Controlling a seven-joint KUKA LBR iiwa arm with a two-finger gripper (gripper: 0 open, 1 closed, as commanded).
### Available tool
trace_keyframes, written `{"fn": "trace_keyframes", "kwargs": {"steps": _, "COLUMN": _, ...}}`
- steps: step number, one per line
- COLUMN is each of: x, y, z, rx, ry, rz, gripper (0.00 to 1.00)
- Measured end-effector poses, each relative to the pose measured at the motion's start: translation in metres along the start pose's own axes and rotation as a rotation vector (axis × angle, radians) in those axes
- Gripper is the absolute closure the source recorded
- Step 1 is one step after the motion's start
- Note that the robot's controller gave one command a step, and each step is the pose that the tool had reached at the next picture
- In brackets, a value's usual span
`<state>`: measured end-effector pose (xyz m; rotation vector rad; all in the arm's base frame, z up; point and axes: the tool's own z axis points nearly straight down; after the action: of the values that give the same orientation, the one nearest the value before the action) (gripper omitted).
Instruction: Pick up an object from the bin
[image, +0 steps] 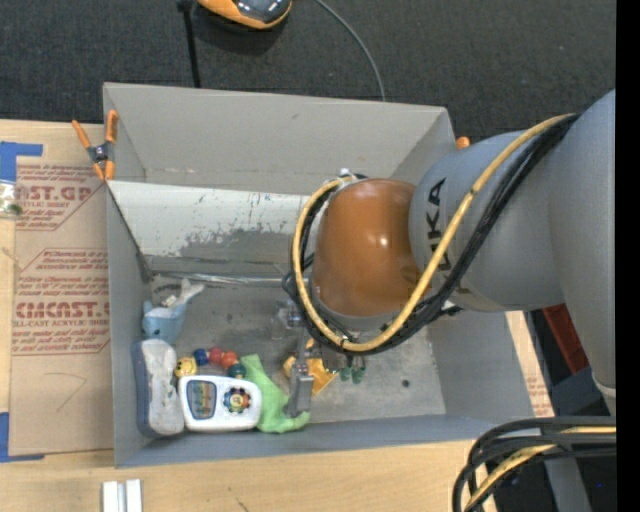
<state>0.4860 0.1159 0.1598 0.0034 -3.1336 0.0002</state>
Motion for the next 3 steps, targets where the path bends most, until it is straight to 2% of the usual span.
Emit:
{"fn": "trace_keyframes", "kwargs": {"steps": 1, "x": -0.002, "y": 0.0, "z": -0.004, "rx": -0.001, "ry": -0.008, "rz": 0.002, "gripper": 0.0}}
{"fn": "trace_keyframes", "kwargs": {"steps": 2, "x": -0.001, "y": -0.003, "z": 0.037, "rx": -0.002, "ry": -0.012, "rz": -0.049, "gripper": 0.0}}
{"fn": "trace_keyframes", "kwargs": {"steps": 3, "x": 0.0, "y": -0.006, "z": 0.069, "rx": -0.001, "ry": -0.01, "rz": -0.195, "gripper": 0.0}}
